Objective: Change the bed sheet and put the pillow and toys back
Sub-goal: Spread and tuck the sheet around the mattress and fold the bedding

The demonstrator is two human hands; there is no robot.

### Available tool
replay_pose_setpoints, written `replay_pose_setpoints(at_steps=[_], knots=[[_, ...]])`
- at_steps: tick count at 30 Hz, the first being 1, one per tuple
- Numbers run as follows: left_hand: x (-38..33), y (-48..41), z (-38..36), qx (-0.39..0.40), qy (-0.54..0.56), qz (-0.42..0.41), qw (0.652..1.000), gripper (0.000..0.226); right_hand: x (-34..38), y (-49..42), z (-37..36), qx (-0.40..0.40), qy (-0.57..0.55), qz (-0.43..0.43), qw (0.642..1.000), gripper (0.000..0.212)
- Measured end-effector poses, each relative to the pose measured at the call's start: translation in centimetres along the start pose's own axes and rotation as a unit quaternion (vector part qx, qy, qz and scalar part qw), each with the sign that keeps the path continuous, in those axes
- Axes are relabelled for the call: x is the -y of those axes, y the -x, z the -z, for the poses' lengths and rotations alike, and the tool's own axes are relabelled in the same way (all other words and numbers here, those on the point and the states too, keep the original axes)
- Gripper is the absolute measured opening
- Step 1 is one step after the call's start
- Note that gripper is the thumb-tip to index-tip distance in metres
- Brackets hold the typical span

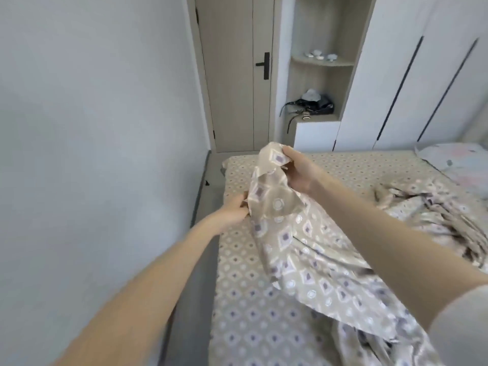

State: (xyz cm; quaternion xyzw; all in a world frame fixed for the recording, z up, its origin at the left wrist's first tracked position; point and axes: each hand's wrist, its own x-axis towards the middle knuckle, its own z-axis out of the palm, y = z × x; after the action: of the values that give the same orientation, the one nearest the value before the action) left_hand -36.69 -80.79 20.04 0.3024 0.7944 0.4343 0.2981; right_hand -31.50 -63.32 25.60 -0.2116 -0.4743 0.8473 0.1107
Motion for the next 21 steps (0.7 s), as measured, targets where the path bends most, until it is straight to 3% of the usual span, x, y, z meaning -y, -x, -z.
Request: replay_pose_setpoints(at_steps=[4, 8, 11, 14, 18, 21], knots=[[1.2, -0.1, 2.0, 0.048, -0.049, -0.024, 0.997, 0.038, -1.4, 0.7, -2.4, -0.068, -0.027, 0.023, 0.997, 0.027], [0.9, -1.0, 2.1, 0.124, 0.009, 0.014, 0.992, 0.039, -0.7, 2.8, -2.2, -0.123, -0.007, 0.038, 0.992, 0.025], [0.6, -2.2, 2.1, 0.170, 0.049, 0.033, 0.984, 0.032, -0.2, 4.0, -1.1, -0.181, 0.069, 0.033, 0.981, 0.018], [-1.3, -4.4, 2.1, 0.133, 0.063, 0.027, 0.989, 0.030, 0.4, 5.1, 1.0, -0.233, 0.185, 0.043, 0.954, 0.013], [-2.7, -7.3, 2.1, 0.119, 0.087, 0.045, 0.988, 0.026, 0.4, 7.1, 3.2, -0.202, 0.321, 0.060, 0.923, 0.027], [-3.2, -9.6, 1.2, 0.141, 0.087, 0.088, 0.982, 0.023, -0.1, 7.9, 5.0, -0.183, 0.387, 0.017, 0.903, 0.019]])
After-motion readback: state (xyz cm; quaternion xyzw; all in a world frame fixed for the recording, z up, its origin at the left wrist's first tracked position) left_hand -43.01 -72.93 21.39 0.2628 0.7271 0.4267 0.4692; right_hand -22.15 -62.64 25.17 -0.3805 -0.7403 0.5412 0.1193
